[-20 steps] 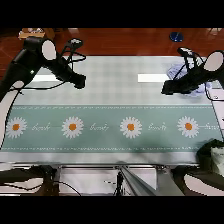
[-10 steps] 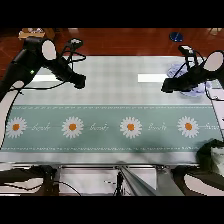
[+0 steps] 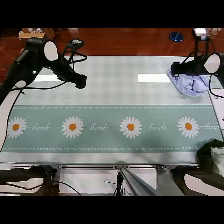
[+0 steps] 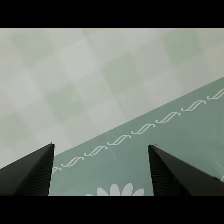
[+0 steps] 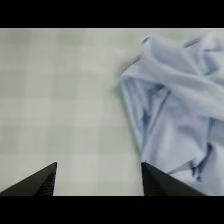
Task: Fold the shirts.
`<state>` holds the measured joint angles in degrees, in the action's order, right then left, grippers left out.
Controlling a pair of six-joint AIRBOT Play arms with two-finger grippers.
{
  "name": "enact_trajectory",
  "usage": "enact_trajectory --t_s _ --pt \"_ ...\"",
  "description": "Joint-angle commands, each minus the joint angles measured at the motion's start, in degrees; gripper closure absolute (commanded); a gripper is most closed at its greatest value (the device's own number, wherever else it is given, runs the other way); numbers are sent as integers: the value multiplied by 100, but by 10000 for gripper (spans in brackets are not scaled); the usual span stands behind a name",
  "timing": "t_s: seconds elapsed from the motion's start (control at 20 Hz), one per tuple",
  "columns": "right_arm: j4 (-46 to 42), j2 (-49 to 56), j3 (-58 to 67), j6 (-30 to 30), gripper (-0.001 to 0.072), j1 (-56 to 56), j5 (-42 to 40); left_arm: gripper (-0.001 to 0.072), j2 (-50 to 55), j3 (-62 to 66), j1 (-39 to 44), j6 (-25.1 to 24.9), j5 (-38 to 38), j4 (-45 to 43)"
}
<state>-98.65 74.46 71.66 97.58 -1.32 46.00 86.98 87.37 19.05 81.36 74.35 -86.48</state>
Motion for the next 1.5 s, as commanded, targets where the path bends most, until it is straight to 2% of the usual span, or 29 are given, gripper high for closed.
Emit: enact_trajectory --t_s 0.0,0.05,0.3,0.35,0.4,0.6,0.85,0.95,1.0,1.05,1.25,1.35,1.45 --pt "-894 247 7 822 140 496 -761 105 28 0 2 175 356 33" --pt "-892 396 7 820 140 708 -769 165 26 0 2 186 481 72" --pt "-640 1174 7 817 139 1545 -970 166 15 0 2 188 518 142" --pt "-629 1287 7 820 139 1624 -1064 125 17 0 2 188 518 142" --pt "-632 1377 7 820 139 1665 -1202 -13 20 0 2 188 518 140" --pt "-693 1722 7 820 139 1733 -1810 -13 22 0 2 190 522 142" --pt "-846 2201 7 820 153 1733 -1554 -13 22 0 2 197 525 142" --pt "-839 2363 7 817 405 1733 -1360 -13 22 0 2 280 525 140" --pt "-815 2393 7 817 570 1733 -1268 -13 22 0 2 278 525 140" --pt "-811 2363 7 817 684 1733 -1209 -13 22 0 2 280 529 140" --pt "-837 1670 111 605 689 1727 -1318 -13 -28 221 2 280 549 140" --pt "-780 1025 306 282 690 1716 -1349 -13 -83 671 2 295 634 140" --pt "-254 251 553 -240 690 1716 -1390 -13 -173 1325 2 295 796 140"
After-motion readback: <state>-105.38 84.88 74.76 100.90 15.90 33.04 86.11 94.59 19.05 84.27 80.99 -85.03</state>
